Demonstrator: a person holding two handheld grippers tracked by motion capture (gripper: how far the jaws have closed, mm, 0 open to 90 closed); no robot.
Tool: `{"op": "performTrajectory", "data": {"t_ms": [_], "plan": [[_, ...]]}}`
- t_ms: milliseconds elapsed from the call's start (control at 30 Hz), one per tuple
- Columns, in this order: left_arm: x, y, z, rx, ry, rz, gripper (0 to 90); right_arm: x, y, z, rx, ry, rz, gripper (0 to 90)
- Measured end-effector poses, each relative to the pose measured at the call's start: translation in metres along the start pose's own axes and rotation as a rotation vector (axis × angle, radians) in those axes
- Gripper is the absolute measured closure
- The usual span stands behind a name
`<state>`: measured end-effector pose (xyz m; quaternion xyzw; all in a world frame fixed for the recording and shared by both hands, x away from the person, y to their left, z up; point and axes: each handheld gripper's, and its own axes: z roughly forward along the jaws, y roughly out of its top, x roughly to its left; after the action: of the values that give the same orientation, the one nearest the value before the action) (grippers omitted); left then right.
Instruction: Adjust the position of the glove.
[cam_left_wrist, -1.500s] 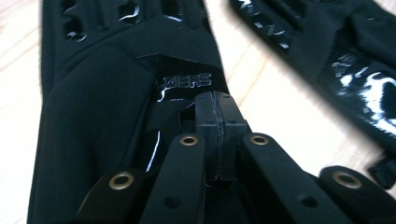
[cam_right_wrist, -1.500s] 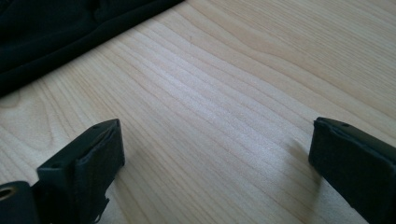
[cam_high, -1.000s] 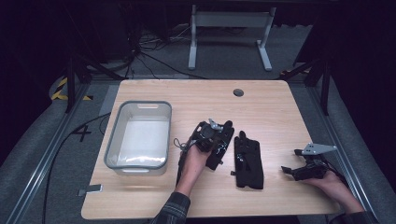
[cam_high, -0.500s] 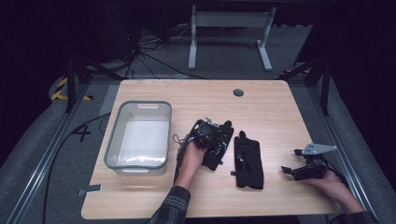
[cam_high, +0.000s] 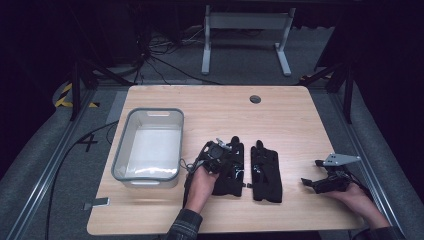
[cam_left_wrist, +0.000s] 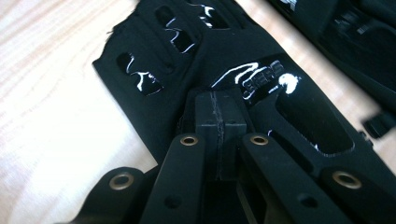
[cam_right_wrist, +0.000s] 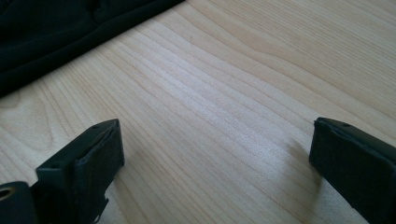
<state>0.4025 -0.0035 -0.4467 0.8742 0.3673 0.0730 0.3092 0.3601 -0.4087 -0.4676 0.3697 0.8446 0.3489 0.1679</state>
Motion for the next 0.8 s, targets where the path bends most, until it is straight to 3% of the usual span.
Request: {"op": "performTrajectory", "data": {"t_ms": [100,133,233,267,367,500,667,800], "plan": [[-0.002,-0.003,-0.002,-0.012,-0.003,-0.003,89.5,0.000,0.000,0.000,0.000,0.000,0.001,3.5],[-0.004,-0.005,-0.005,-0.028,-0.006,-0.016,79.7,0.000,0.000,0.000,0.000,0.000,0.000,3.5],[-0.007,-0.007,-0.012,-0.053,0.014,-0.024,71.6,0.000,0.000,0.000,0.000,0.000,0.001,3.5],[-0.008,-0.009,-0.018,-0.078,0.028,-0.046,71.6,0.000,0.000,0.000,0.000,0.000,0.000,3.5],[-0.004,-0.016,-0.021,-0.086,0.056,-0.086,61.4,0.000,0.000,0.000,0.001,0.001,0.000,3.5],[-0.001,-0.022,-0.020,-0.080,0.055,-0.127,56.8,0.000,0.000,0.000,0.000,0.000,0.000,3.4],[0.001,-0.026,-0.013,-0.035,0.042,-0.155,48.0,0.000,0.000,0.000,0.001,0.000,0.000,3.4],[-0.002,-0.026,-0.010,-0.026,0.046,-0.137,54.4,0.000,0.000,0.000,0.000,0.001,0.000,3.4]]}}
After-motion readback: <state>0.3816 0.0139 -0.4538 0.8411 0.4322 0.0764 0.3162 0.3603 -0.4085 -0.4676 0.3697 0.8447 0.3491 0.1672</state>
